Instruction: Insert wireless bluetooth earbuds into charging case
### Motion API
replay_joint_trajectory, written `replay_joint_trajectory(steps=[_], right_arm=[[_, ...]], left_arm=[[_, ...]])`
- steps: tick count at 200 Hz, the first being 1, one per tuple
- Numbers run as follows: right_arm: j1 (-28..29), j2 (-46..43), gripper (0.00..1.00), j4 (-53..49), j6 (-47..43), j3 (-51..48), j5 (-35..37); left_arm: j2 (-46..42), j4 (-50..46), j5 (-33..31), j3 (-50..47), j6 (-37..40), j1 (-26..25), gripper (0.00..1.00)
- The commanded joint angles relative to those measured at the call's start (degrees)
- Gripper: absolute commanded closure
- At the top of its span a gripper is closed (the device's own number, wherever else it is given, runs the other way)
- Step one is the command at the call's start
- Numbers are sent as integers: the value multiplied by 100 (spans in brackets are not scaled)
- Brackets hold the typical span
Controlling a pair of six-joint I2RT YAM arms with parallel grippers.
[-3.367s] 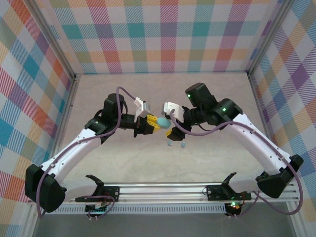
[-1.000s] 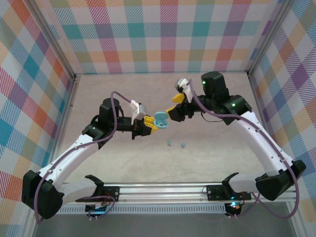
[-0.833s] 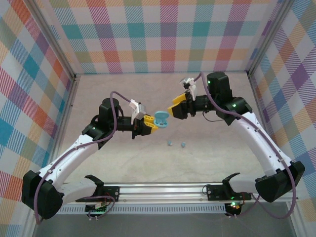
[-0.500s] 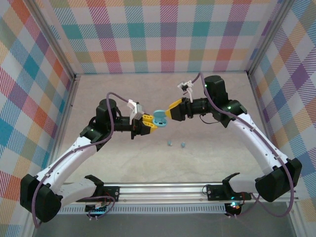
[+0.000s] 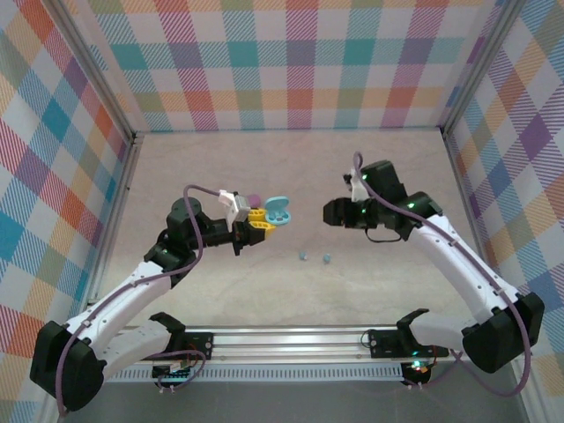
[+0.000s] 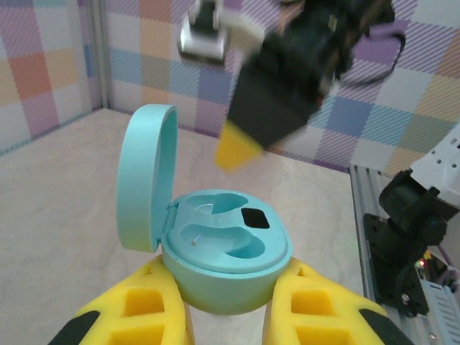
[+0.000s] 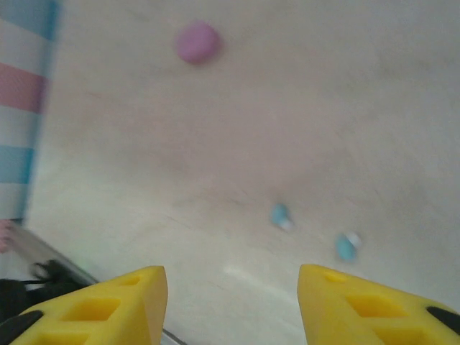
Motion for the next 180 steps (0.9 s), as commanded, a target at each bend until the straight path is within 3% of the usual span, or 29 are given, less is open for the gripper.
replay_joint_trajectory(steps=[1,59,89,180], right_arm=[[387,204,50,-491,460,-458,907],[1018,1393,58,21,-177,-610,946],[1326,1989,57,547,-795,-310,538],[1699,3422,61,-210,364,817,1377]], left_arm=[[-155,339,-90,-61,6,16,98],[-317,-78,-66,-33,251,16,98],[-475,-143,-122,-129,284,16,99],[-879,-831,-224,-149,612,16,99]])
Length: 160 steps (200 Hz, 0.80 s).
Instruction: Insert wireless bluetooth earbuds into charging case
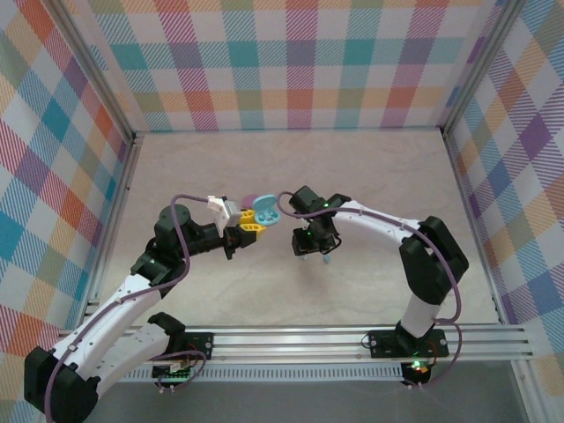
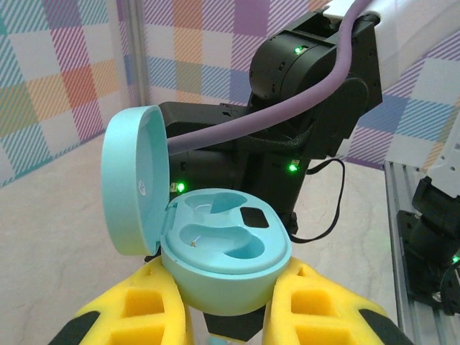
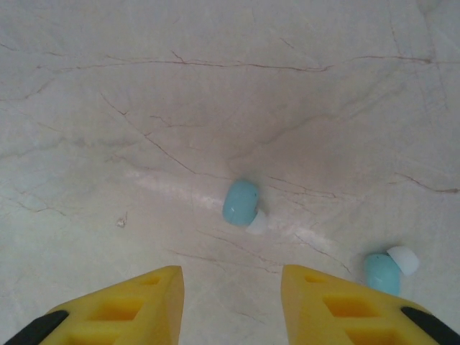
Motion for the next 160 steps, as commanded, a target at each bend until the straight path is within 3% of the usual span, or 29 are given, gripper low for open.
replay_joint_trajectory(steps=[1,63,126,160], right_arm=[[170,396,61,-358,326,320,249],[328,1265,66,-605,294,964,300],[328,1425,67,-749,232,1158,480],[198,1305,67,-520,358,986,285]], left_arm=[[-78,-42,322,-59,224,-38,98],[-146,-171,374,-66,278,-38,99],[-229,-227,341,-112,293,-38,99],[91,-390,-172,-108,295,-38,98]])
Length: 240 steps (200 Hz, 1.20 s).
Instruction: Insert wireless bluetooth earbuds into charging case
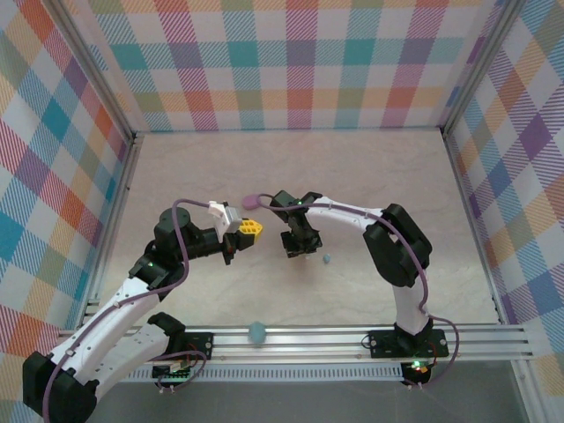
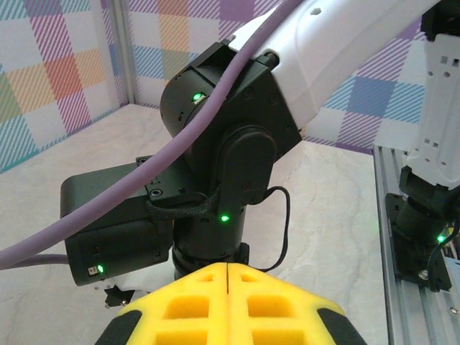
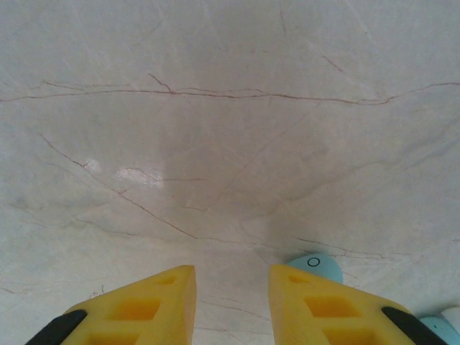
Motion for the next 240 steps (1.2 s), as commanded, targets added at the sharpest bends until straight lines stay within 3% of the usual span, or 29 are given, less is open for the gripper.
replay_joint_trajectory(steps=[1,15,50,68,87,118,154,159,164,167,171,211,240], right_arm=[[-102,-42,67,68,88,-72,-131],[-212,-305,66,378,129,-284,-291],[-227,-1031,63,971,22,-622,-383],[-226,-1419,60,1362,-5,-969,-394],[-226,-1857,58,1814,7,-1451,-480],[-68,-2592,55,2156,38,-2122,-619],[136,-3219,51,2125,223,-2836,-511],[142,-3290,51,2077,241,-2883,-451],[133,-3351,50,2033,249,-2915,-421],[134,-3392,50,2000,243,-2918,-413],[134,-3452,50,1952,238,-2925,-400],[231,-3749,50,1526,134,-2734,-693],[1355,-3874,50,1160,521,-2693,-192]], left_arm=[[228,-104,-328,-38,71,-29,98],[409,-326,-579,63,-12,-29,97],[457,-639,-1410,96,-327,-29,83],[377,-980,-2079,111,-716,-30,69],[285,-1587,-2519,231,-1407,-36,62],[-15,-3307,-3203,408,-2888,-143,59],[-478,-5196,-4332,519,-4772,-1027,59],[-475,-5462,-4451,554,-5098,-1152,51],[-436,-5723,-4534,585,-5458,-1283,31],[-409,-5853,-4550,593,-5649,-1354,7],[-377,-5972,-4548,593,-5854,-1461,0],[71,-6661,-5294,474,-7824,-2674,0],[286,-7662,-6175,615,-9165,-2703,0]])
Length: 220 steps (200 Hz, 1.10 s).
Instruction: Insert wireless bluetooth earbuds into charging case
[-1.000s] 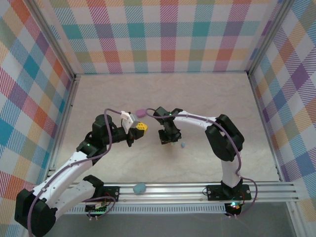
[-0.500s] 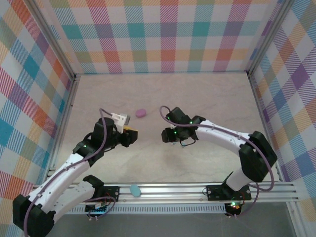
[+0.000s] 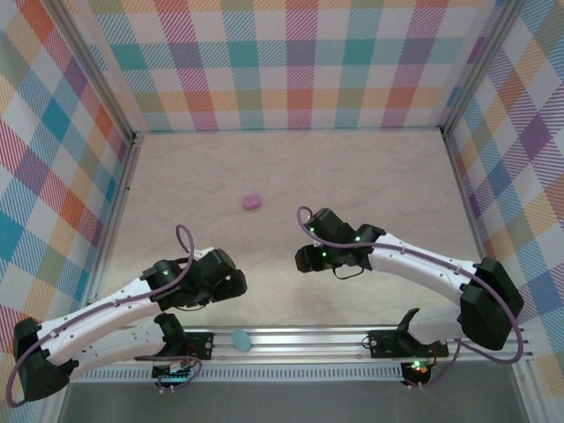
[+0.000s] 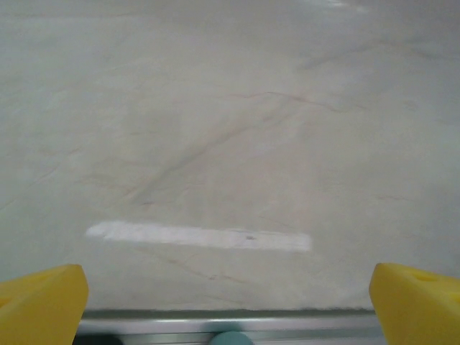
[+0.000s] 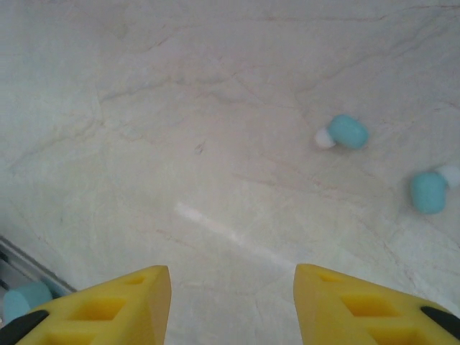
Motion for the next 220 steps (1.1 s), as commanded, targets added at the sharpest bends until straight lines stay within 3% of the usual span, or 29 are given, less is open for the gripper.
replay_joint_trajectory(steps=[1,13,22,49,70,99,156,220], right_arm=[[890,-118,50,-460,393,202,219],[1546,38,49,-470,753,240,392],[2018,222,49,-423,972,325,559],[3081,1136,48,-410,1339,957,945],[3496,1990,45,-637,1309,1801,902],[3724,3055,44,-1124,1081,2897,689],[3657,4279,39,-1918,843,4141,488],[3356,4673,43,-2175,793,4202,282]], left_arm=[[52,-1325,-1098,161,-1750,-5,0],[-77,-1369,-1301,204,-1724,323,0],[-171,-1117,-1175,205,-1238,749,0],[43,6,416,196,407,2674,0],[751,219,1029,617,1273,3369,0],[1492,183,1292,1162,1883,3603,0],[1353,494,1596,890,2156,3924,0],[1279,834,1816,565,2264,4140,0]])
